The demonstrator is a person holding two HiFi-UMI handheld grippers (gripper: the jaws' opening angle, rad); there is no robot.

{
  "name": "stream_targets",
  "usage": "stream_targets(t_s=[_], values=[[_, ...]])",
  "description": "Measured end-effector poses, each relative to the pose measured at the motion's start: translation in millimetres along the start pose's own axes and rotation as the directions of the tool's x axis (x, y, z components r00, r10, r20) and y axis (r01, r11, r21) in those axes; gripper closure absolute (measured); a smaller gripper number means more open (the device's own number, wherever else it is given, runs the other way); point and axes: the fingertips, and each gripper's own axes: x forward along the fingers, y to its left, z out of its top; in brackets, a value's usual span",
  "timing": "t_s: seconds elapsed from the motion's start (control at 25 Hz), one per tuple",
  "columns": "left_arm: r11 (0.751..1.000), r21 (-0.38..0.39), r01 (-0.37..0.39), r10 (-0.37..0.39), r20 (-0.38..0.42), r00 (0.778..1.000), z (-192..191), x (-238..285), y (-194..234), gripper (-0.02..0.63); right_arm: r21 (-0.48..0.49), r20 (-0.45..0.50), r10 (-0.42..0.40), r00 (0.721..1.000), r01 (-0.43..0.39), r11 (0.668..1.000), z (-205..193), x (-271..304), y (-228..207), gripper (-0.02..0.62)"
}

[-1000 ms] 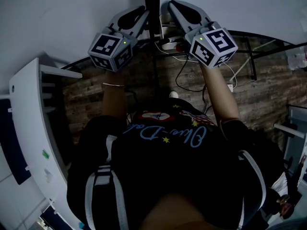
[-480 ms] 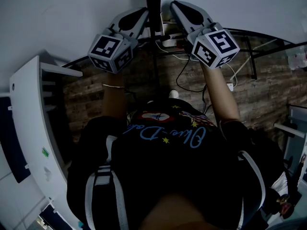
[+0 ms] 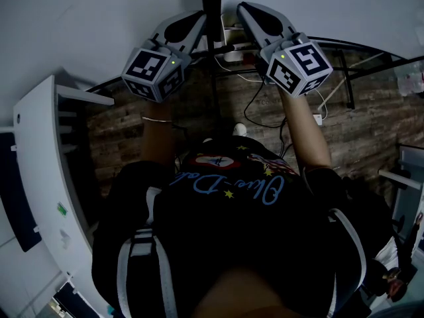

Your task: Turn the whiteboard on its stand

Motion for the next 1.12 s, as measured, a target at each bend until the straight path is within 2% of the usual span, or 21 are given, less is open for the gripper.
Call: stream_targets(t_s=[0.52,1.12], values=[[1.000,0.000,-0.029,0.029,0.029,0.999,5.8,-10.5,-16.7,0.598,-0.018,0.011,-0.006,1.000,0.006,1.000,4.0,-26.2,9.0,0.571],[1.000,-0.010,-0.012,0.013,0.015,1.000,0.0,-11.7,-26.0,0.598,-0.007,0.031,-0.019,0.999,0.019,1.000,5.8,-41.3,8.8,0.572]])
